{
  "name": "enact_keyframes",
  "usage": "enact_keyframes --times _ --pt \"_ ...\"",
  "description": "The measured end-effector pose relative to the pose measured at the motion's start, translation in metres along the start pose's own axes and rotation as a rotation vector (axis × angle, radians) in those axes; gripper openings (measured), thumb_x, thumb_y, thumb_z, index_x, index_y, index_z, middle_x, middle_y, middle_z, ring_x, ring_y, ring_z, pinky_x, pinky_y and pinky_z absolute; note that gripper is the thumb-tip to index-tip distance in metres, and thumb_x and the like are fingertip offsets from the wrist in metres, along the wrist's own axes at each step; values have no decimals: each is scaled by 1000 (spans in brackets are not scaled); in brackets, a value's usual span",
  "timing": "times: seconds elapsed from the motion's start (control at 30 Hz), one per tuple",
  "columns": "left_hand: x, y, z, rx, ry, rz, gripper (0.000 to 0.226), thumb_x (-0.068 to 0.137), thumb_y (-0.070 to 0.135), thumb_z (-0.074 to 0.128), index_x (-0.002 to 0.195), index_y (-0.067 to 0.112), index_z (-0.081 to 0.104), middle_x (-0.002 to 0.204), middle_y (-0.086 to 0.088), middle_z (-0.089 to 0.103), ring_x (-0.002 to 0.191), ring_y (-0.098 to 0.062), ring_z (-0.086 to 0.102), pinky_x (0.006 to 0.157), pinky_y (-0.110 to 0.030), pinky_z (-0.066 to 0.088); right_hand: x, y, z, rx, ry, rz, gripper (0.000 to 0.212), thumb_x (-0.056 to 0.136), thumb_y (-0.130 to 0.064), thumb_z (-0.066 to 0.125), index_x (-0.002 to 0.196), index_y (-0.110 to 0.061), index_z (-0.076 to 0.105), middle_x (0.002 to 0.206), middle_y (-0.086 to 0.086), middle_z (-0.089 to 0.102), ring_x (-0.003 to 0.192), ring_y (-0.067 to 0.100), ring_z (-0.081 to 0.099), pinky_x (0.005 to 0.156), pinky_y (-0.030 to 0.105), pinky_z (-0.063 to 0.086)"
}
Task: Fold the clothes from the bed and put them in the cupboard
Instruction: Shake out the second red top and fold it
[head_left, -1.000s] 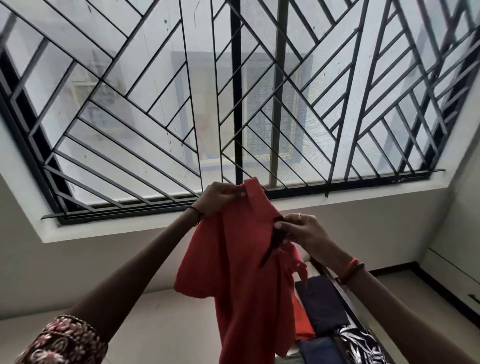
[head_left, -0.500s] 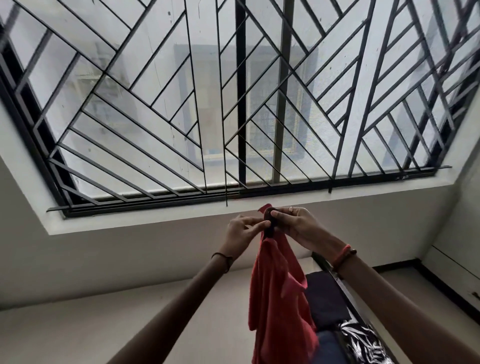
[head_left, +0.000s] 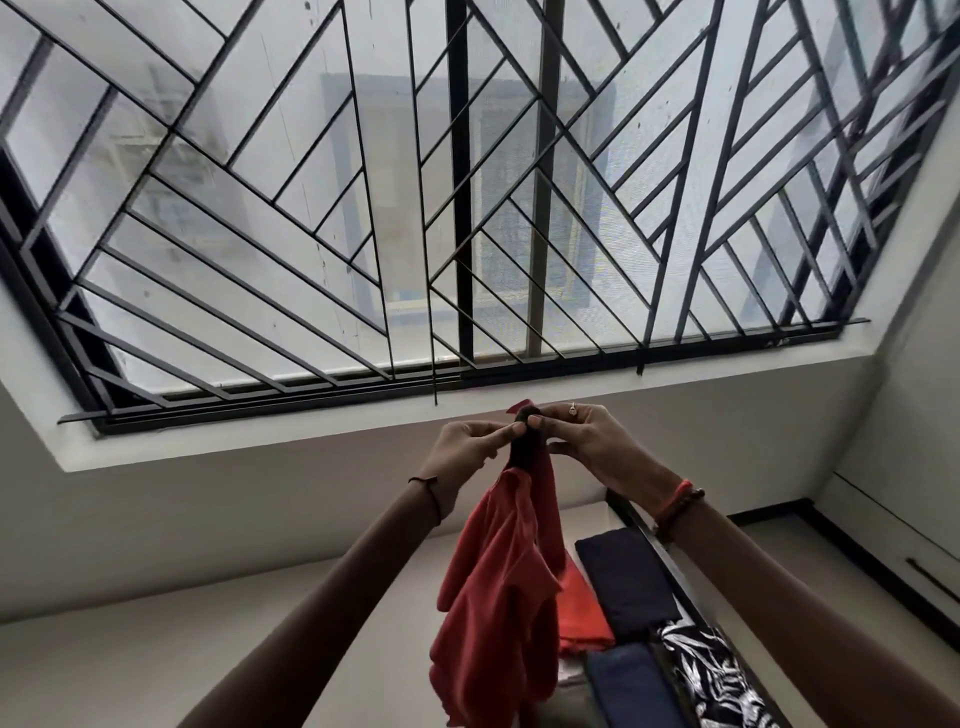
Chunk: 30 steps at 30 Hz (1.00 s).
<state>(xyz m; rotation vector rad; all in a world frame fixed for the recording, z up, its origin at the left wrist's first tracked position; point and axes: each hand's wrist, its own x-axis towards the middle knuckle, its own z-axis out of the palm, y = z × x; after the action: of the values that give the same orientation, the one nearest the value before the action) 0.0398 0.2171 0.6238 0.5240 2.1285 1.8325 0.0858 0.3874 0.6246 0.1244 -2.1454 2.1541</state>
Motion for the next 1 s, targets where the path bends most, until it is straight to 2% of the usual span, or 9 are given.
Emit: enact_keyframes --times 0.13,0.2,0.27,0.4,0.47,0.57,0.67,0.87,1.0 --pt "-1 2 -3 -48 44 -29 23 82 27 70 99 12 73 70 9 60 62 0 41 53 -11 33 2 3 12 -206 189 -42 11 84 -25 68 87 -15 65 78 9 63 68 17 60 60 25 51" --pt "-2 1 -4 -79 86 -36 24 81 24 71 100 9 73 71 9 62 61 1 41 49 -6 33 -3 14 25 -326 364 -56 30 80 -43 71 82 -16 56 72 4 61 63 17 59 54 30 50" --pt "-4 -1 -6 -96 118 -52 25 81 23 71 101 8 72 73 7 60 65 -3 40 51 -9 34 -17 27 39 -442 339 -26 43 69 -51 78 85 -18 55 74 -3 61 65 12 58 58 28 49" --pt "-4 -4 -8 -145 159 -99 26 81 21 72 103 7 71 77 7 62 70 -4 43 62 -18 34 -35 56 59 -682 164 13 40 72 -36 79 103 -24 57 88 -12 64 78 2 62 67 10 48" --pt "-5 -5 -9 -156 168 -111 25 81 22 72 102 8 72 81 5 63 73 -5 44 65 -20 34 -34 61 62 -752 205 -4 18 78 -25 72 90 -26 59 76 -15 60 65 -4 57 58 8 42" --pt "-6 -6 -13 -185 197 -122 23 80 21 72 100 10 72 81 6 63 74 -6 44 65 -20 34 -27 63 53 -680 301 17 11 80 -12 65 79 -23 62 65 -13 59 53 -6 55 53 10 41" --pt "-6 -6 -21 -212 223 -127 17 80 22 73 94 12 72 80 5 61 73 -8 42 63 -20 34 -22 61 40 -535 369 -13 22 83 -9 64 75 -29 61 69 -7 62 60 3 58 56 11 45" --pt "-5 -5 -27 -150 197 -70 13 78 20 74 86 11 72 66 8 57 61 -2 44 55 -13 35 -15 44 31 -695 416 -430 13 86 -6 65 92 -15 72 84 -8 68 80 -5 62 75 7 45" --pt "-6 0 -28 -83 140 15 22 80 16 72 96 0 71 68 8 62 50 13 51 50 -1 35 -9 26 30 -841 347 -701 16 86 -11 64 100 -7 72 90 3 69 87 9 63 82 16 47"
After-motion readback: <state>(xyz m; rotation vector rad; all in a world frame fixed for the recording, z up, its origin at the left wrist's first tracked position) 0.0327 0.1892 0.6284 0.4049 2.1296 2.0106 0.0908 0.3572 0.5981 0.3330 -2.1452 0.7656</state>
